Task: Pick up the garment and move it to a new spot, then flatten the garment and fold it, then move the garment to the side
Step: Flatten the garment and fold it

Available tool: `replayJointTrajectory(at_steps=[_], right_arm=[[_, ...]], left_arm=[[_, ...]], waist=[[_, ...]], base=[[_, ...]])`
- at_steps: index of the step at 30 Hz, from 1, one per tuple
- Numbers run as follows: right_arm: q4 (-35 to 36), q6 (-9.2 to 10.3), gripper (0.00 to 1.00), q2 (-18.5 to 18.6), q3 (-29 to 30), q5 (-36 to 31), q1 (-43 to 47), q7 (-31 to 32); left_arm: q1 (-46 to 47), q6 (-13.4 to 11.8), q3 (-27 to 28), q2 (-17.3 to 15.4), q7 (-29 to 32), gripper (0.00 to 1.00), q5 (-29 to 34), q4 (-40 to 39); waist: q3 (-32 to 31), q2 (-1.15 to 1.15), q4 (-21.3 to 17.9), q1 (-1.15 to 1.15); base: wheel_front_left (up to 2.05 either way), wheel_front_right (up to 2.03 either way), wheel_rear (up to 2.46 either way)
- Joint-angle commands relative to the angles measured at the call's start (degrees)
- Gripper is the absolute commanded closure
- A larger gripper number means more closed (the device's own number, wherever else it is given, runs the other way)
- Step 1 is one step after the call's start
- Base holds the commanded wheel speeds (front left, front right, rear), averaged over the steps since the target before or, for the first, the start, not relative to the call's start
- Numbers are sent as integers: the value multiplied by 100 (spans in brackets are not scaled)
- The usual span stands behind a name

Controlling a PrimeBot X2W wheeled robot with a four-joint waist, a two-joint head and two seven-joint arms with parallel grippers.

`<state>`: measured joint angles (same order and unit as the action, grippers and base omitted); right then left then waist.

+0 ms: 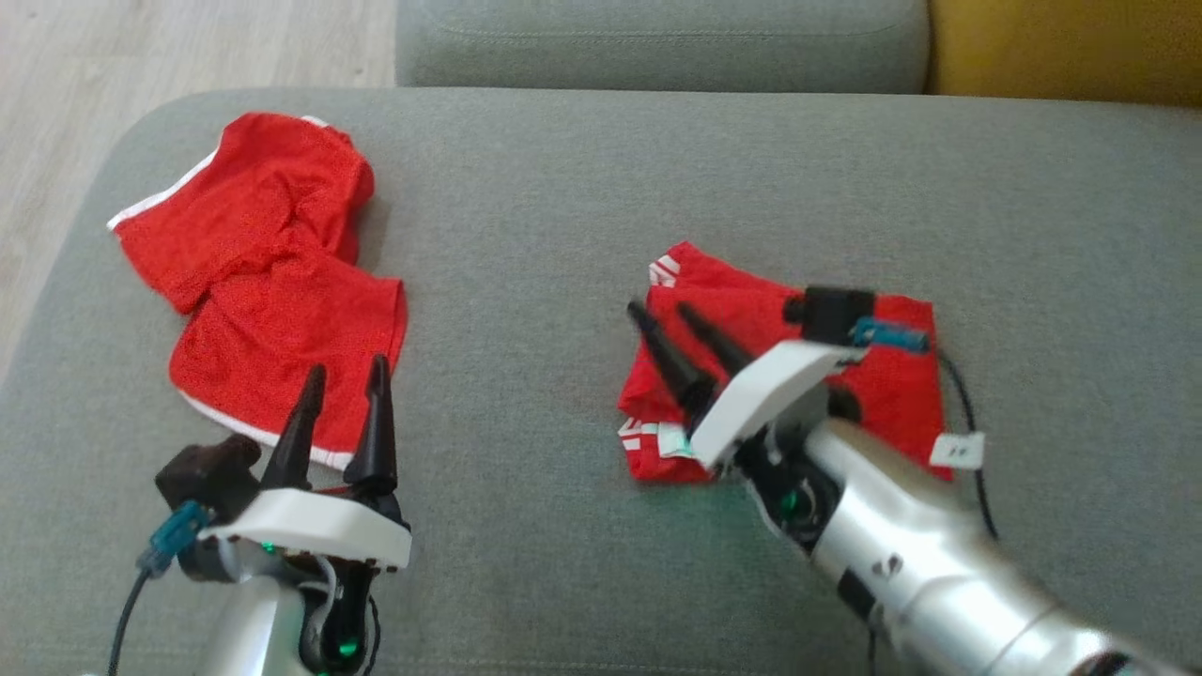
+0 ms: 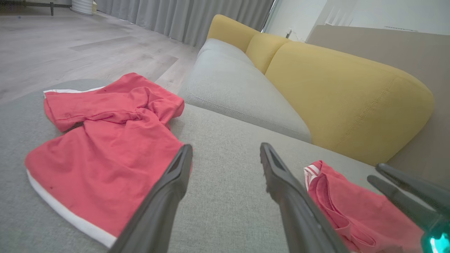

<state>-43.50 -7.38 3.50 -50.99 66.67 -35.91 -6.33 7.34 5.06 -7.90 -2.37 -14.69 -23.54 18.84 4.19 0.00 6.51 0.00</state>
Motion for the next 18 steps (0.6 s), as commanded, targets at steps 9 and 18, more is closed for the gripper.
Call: replayJointTrajectory(at_steps=[9, 18], right_arm=[[-1221, -11, 0, 109, 714, -1170, -1055, -731], [-553, -11, 0, 1146, 2288, -3529, -374, -864]], left_arm=[[211, -26, 347, -51, -30, 0, 5, -423], [205, -46, 362, -51, -30, 0, 71, -660]], waist=[[-170, 0, -332, 0], [-148, 0, -508, 0]], base=[[0, 0, 0], [0, 0, 0]])
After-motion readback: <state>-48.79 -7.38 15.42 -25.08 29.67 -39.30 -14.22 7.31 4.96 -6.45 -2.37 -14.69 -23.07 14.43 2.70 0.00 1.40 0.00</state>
